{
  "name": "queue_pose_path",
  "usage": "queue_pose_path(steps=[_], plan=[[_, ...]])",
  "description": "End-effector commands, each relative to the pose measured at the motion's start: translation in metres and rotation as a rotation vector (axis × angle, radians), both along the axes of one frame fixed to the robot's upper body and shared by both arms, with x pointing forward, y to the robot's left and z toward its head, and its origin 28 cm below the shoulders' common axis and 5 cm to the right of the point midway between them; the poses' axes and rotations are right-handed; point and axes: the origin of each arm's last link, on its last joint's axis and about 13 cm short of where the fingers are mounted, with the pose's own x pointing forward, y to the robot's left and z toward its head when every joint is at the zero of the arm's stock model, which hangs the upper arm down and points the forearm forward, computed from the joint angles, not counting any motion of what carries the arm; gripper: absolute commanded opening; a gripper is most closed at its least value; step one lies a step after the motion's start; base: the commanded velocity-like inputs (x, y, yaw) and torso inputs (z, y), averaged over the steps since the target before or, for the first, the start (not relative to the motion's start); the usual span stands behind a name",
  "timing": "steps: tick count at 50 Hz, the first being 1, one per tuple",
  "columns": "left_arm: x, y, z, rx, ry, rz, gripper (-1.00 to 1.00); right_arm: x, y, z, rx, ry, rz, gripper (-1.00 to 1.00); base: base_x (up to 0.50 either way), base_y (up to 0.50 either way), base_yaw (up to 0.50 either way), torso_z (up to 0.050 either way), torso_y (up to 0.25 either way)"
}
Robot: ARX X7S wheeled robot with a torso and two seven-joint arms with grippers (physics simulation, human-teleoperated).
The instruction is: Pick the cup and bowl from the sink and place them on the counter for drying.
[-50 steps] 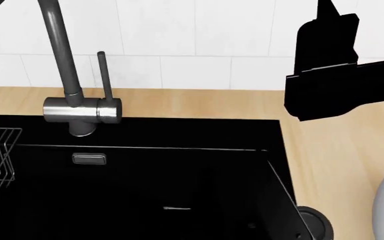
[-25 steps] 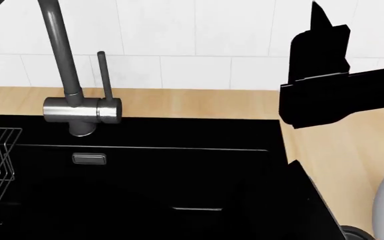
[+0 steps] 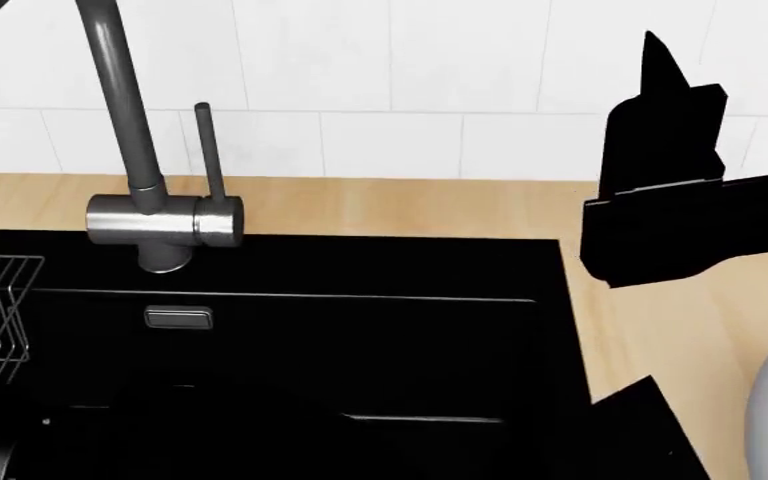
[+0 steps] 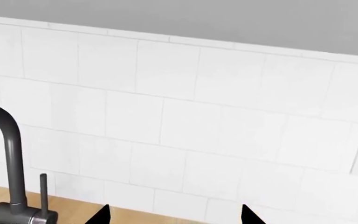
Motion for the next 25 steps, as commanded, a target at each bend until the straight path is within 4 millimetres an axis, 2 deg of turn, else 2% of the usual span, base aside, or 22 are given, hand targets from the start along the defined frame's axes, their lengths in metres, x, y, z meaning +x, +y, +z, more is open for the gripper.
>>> queue_pose_path(steps=[1,25], plan=[[0.0057,-0.0006,-0.0001,0.022,0.01,-0.008,-1.0,-0.0037,-0.0026,-0.0049,0.011,-0.002,0.002,1.0,0.0,0.0,0.0,0.0,0.0],[0.0005,0.0028,-0.0034,0.09,-0.004,-0.064,-1.0,-0.0102,-0.0064,-0.0092,0.015,0.007,-0.004,1.0,0.0,0.0,0.0,0.0,0.0]])
